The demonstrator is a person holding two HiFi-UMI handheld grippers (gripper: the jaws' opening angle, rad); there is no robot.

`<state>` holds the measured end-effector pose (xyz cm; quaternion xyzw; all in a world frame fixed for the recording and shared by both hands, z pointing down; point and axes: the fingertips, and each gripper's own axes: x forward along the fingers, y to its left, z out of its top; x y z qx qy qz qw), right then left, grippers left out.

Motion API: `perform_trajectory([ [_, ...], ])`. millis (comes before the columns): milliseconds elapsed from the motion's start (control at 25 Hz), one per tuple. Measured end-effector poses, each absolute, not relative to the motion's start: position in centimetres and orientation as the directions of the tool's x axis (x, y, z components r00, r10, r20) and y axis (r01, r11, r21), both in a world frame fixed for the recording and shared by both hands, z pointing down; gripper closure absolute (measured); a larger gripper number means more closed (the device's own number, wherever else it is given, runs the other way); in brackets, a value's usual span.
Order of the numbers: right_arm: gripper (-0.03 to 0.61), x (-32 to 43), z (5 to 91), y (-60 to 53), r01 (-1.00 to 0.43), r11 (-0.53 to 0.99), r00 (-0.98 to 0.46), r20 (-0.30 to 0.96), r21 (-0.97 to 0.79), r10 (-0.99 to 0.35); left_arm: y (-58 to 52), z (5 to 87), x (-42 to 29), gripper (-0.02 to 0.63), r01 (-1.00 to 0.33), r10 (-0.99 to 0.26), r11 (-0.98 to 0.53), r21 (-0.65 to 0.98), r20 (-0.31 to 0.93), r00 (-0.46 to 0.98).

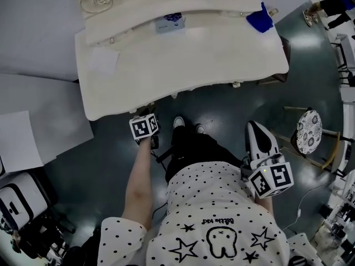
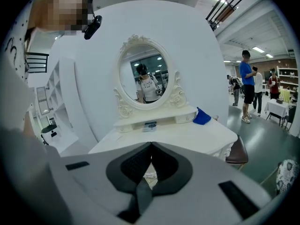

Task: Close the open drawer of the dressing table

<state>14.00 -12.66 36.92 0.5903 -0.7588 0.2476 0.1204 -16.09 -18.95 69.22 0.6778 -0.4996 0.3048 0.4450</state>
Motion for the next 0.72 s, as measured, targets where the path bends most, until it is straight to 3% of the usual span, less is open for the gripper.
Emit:
perform_trajectory([
  [80, 0.569, 14.2, 36.9, -12.3, -0.951, 0.193, -0.288, 0.465, -0.241, -0.837, -17.2, 69.0, -16.7, 0.463, -0.956, -0.415, -0.086, 0.282, 0.862, 0.291],
  [240, 0.569, 14.9, 36.8, -11.5, -0.942, 0.217, -0.315, 0.448, -0.257, -0.836, -14.4, 67.0, -19.0, 0.601, -0.985, -0.503, -0.023, 0.170, 0.850, 0.158],
  [480, 0.569, 16.0, 36.8, -10.1, -0.921, 0.268, -0.370, 0.425, -0.281, -0.826, -11.6, 62.6, -18.8, 0.601, -0.984, -0.619, 0.025, 0.174, 0.776, 0.122],
  [720, 0.571, 16.6, 36.6, -8.3, -0.898, 0.323, -0.423, 0.386, -0.299, -0.820, -11.1, 54.0, -16.9, 0.601, -0.983, -0.792, -0.016, 0.185, 0.597, 0.126],
])
